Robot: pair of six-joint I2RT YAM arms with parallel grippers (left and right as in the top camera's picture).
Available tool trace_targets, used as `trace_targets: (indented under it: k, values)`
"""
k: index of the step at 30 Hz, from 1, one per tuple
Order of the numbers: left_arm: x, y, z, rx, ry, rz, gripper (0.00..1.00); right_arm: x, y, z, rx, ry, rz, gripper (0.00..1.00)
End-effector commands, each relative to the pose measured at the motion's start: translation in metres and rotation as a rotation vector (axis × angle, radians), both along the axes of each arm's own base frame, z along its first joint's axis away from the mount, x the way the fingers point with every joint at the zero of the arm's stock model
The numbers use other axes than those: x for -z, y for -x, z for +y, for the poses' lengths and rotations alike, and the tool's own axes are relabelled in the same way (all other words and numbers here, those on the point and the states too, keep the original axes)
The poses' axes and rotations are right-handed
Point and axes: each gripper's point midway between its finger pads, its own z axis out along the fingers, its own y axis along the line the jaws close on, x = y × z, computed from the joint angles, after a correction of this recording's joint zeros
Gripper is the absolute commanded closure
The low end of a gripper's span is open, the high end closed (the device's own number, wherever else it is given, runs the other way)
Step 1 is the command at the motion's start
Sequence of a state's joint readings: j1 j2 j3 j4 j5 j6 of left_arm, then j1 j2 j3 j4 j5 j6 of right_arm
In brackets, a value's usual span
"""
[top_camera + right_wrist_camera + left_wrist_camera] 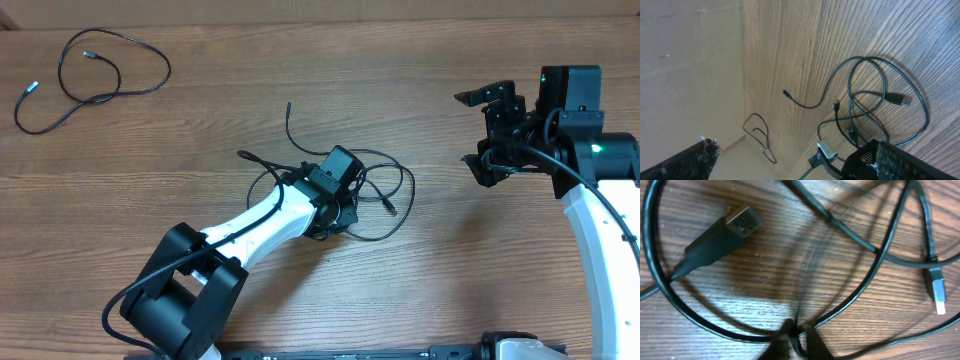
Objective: Untangle cables
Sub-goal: 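Grasp a strand of the center cable with the left gripper and lift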
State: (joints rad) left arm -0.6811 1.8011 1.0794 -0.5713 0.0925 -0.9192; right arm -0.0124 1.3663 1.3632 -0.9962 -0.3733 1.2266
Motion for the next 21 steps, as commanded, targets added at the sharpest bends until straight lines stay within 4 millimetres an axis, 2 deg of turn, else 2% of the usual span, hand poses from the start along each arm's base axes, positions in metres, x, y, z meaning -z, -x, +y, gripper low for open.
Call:
trace_targets:
  k: [1, 3, 5, 9, 14, 17, 18, 21]
  values:
    - [0.003, 0.001, 0.000, 0.005, 0.006, 0.013, 0.96, -0.004, -0.002, -0.003, 0.003, 0.017, -0.016, 0.00]
    - [-0.007, -0.002, -0.008, 0.048, 0.048, 0.009, 0.96, -0.004, -0.002, -0.003, 0.003, 0.017, -0.016, 0.00]
    - [-0.026, -0.005, -0.020, 0.122, 0.118, -0.005, 0.96, -0.004, -0.002, -0.003, 0.003, 0.017, -0.016, 0.00]
    - [-0.082, -0.014, -0.031, 0.170, 0.239, -0.054, 0.96, -0.004, -0.002, -0.003, 0.003, 0.017, -0.016, 0.00]
    - [-0.177, -0.019, -0.030, 0.214, 0.365, -0.212, 0.96, -0.004, -0.002, -0.003, 0.003, 0.017, -0.016, 0.00]
    - [-0.240, -0.010, -0.030, 0.262, 0.457, -0.351, 0.96, -0.004, -0.002, -0.003, 0.003, 0.017, -0.016, 0.00]
    - [-0.270, -0.004, -0.026, 0.270, 0.491, -0.420, 0.96, -0.004, -0.002, -0.003, 0.003, 0.017, -0.016, 0.00]
    - [-0.325, 0.011, -0.016, 0.299, 0.552, -0.565, 0.96, -0.004, -0.002, -0.003, 0.003, 0.017, -0.016, 0.00]
